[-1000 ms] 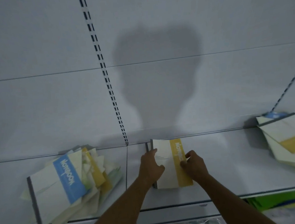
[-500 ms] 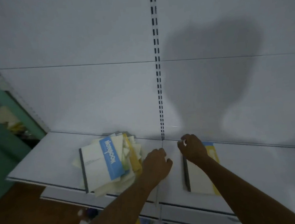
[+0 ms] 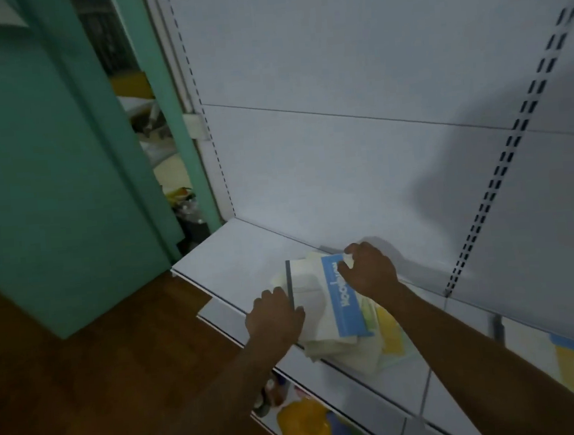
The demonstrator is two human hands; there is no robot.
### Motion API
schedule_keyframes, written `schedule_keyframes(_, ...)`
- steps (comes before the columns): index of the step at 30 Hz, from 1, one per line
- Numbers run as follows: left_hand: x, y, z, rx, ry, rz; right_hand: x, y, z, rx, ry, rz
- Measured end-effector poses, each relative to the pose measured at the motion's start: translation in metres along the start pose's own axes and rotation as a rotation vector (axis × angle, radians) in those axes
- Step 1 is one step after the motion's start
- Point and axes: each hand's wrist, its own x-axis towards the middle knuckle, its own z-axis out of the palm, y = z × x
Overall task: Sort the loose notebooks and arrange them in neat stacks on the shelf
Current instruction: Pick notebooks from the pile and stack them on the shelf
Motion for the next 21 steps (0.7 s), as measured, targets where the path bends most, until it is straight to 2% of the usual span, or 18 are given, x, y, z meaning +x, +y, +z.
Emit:
schedule_keyframes(6, 0.005, -0.021, 0.013, -0.114, -0.112, -0.087, 0.016, -0.027, 0.027, -0.113, -0.131, -0.009)
schedule_keyframes(13, 0.009, -0.019, 0.028, -0.244, -0.084, -0.113, 0.023, -0.016, 0.037, -0.191, -0.237, 0.050)
schedule_keyframes(18, 0.011, -0.019, 0.031, -0.231, -0.121, -0.103, 0.027, -0.015, 0.042, -0.294, -0.220, 0.027)
schedule_keyframes(21, 0.011, -0.019, 0.033, -0.263, -0.140, -0.132, 0.030, -0.015, 0.041, -0.275, -0.252, 0.046)
